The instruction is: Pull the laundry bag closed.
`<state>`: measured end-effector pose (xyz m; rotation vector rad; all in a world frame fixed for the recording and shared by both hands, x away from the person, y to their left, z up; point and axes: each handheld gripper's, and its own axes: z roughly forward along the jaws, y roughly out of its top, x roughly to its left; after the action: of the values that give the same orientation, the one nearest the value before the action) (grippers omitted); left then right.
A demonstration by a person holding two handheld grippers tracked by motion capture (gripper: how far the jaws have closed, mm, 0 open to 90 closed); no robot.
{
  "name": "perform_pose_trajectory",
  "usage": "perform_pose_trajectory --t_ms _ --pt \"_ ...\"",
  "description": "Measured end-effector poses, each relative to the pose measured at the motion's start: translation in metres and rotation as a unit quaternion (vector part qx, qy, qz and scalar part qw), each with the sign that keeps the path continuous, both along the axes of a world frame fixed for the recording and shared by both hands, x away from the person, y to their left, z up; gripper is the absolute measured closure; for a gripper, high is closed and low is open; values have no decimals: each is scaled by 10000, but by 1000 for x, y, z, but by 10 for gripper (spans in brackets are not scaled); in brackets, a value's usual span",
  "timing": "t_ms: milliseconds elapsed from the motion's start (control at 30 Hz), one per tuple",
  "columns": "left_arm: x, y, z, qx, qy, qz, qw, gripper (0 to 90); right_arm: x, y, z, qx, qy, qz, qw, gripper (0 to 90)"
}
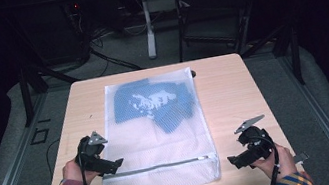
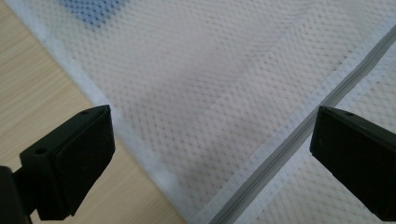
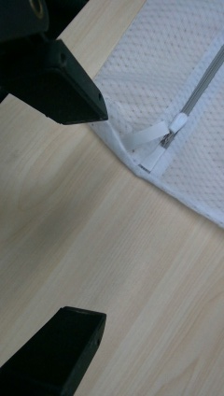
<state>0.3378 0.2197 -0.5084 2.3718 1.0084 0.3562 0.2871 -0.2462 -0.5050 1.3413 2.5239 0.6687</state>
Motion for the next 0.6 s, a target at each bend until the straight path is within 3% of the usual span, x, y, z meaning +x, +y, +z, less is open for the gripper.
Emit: perform_pose_trajectory --t_ms 167,333,500,600 --pt "1 -14 0 -1 -20 -189 9998 1 0 4 3 42 -135 55 9999 44" --pt "2 -26 0 -33 -31 -335 9994 1 2 8 4 41 -103 128 9999 44" --pt "2 -41 1 -51 -237 -435 9988 1 3 14 5 0 -142 238 9996 66" --pt "4 -49 1 -50 -221 -526 9984 1 4 17 6 -4 -179 316 9993 73"
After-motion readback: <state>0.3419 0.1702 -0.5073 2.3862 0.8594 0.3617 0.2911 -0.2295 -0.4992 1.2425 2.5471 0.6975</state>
